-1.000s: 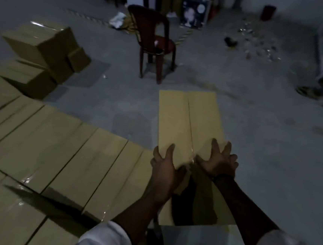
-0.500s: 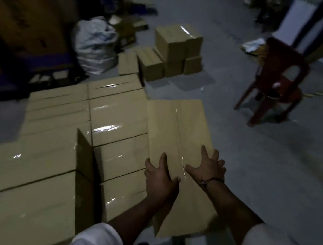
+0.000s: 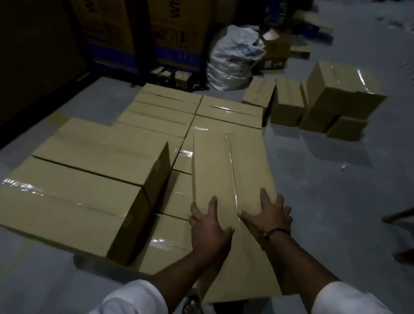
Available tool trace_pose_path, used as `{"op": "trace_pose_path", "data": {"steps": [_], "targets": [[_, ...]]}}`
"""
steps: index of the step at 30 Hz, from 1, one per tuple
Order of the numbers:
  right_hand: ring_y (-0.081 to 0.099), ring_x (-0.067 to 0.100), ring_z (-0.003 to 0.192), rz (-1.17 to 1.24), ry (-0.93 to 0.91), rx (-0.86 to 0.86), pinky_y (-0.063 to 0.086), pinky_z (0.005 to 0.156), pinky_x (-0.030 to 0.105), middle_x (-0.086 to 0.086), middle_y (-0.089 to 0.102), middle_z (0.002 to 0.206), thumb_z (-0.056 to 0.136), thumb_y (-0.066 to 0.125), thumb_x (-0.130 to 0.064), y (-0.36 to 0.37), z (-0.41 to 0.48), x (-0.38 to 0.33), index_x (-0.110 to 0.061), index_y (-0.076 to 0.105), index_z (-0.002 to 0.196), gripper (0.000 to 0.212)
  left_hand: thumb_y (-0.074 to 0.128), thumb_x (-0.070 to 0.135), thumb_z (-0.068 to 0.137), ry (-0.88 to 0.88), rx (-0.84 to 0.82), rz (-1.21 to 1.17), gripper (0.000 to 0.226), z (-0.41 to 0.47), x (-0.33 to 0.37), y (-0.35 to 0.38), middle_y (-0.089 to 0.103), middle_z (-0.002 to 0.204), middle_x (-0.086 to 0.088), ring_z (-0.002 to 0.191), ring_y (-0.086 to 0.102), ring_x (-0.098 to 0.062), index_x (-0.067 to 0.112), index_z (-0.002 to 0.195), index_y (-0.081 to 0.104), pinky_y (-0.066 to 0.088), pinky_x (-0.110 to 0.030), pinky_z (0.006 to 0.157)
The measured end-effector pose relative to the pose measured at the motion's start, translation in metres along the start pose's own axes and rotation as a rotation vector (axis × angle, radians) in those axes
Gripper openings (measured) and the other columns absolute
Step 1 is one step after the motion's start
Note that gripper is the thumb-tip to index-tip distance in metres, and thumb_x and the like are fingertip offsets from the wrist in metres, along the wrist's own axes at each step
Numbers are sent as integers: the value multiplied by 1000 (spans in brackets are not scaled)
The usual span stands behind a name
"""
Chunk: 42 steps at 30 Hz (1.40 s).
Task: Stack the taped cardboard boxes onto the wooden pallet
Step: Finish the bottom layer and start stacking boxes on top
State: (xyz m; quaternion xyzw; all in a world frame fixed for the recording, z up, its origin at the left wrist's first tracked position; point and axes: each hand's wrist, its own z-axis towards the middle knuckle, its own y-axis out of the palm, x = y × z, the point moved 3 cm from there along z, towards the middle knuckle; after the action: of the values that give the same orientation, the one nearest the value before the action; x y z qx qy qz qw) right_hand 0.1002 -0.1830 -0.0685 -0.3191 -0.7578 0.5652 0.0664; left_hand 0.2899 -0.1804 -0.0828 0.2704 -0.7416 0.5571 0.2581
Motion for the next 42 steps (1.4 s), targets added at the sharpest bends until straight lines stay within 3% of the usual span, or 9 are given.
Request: {"op": "trace_pose_path", "data": {"steps": [8, 21, 29, 35, 42], "targets": [[23, 46, 140, -55, -102, -2, 29, 113, 54, 15, 8, 162, 69, 61, -85, -30, 63, -29, -37, 14, 158, 111, 80, 49, 80, -52, 43, -12, 96, 56, 22, -4, 0, 162, -18, 141, 28, -46, 40, 156, 21, 48, -48, 100], [29, 43, 139, -159, -281, -73, 34, 112, 51, 15, 17, 161, 67, 47, -94, -45, 240, 1, -34, 15, 158, 113, 80, 49, 81, -241, 107, -12, 96, 169, 89, 70, -4, 167, -13, 146, 26, -41, 42, 156, 21, 42, -46, 110], [25, 44, 144, -174, -512, -205, 31, 113, 49, -2, 1, 167, 76, 39, -91, -82, 343, 18, -35, 18, 158, 102, 80, 53, 79, -361, 241, 36, 90, 227, 164, 109, -1, 167, -10, 147, 23, -39, 43, 153, 28, 42, -46, 108], [26, 49, 139, -249, -656, -196, 35, 111, 52, -8, 4, 167, 78, 37, -88, -114, 380, 6, -39, 20, 156, 94, 80, 57, 77, -405, 223, -10, 96, 243, 190, 114, -3, 168, -11, 148, 25, -39, 44, 155, 26, 41, -45, 110], [28, 49, 138, -331, -818, -161, 34, 109, 53, -6, 9, 167, 80, 42, -85, -122, 392, -40, -39, 25, 153, 88, 81, 60, 73, -421, 288, -87, 100, 256, 170, 101, 9, 166, -10, 145, 31, -38, 43, 155, 27, 42, -47, 110]]}}
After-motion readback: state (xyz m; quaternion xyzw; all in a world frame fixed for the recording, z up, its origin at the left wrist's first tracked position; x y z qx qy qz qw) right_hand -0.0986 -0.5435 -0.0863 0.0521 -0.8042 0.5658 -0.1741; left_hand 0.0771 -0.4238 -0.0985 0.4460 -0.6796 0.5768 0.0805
